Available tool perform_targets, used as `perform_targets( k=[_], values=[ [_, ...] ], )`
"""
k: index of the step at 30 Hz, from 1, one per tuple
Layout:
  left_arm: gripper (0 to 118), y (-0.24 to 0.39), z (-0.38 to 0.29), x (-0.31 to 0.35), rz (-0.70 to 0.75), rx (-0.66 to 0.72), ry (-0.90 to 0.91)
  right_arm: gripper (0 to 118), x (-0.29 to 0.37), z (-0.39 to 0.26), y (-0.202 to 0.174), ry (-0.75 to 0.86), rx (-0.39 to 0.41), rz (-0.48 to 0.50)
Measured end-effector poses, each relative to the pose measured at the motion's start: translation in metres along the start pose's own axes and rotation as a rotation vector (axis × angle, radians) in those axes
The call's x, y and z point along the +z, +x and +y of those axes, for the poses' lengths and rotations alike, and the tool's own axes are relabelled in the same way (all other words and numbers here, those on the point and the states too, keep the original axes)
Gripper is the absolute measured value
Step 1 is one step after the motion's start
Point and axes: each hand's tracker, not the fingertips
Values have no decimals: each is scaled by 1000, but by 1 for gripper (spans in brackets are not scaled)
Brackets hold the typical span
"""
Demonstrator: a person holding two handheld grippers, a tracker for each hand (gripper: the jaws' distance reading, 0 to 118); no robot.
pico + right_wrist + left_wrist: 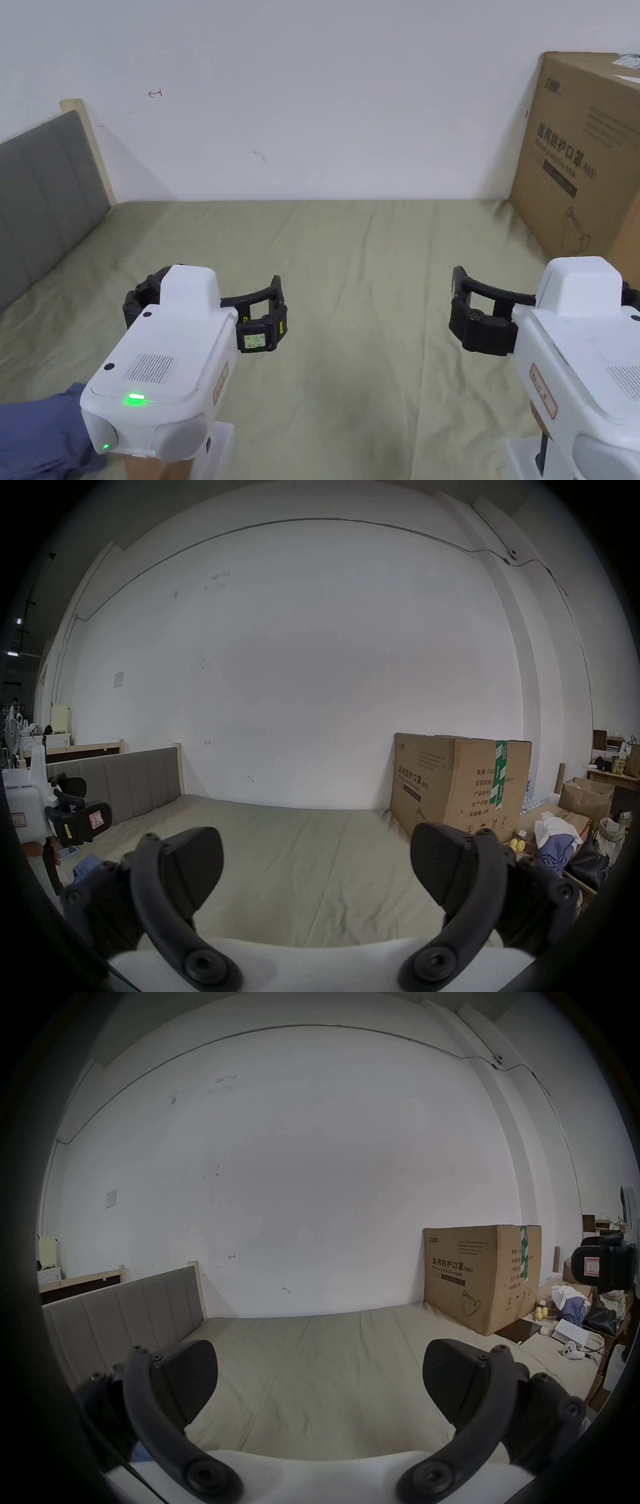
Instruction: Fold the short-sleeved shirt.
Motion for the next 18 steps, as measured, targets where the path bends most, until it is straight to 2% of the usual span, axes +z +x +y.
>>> perform_targets(
  k=[3, 18],
  values=[
    [118, 1, 0, 1, 16, -16, 17, 118, 1, -1, 1, 10, -12, -4],
    [118, -1, 1, 2, 33, -16, 31, 118, 1, -2, 1, 22, -7, -8]
  ],
)
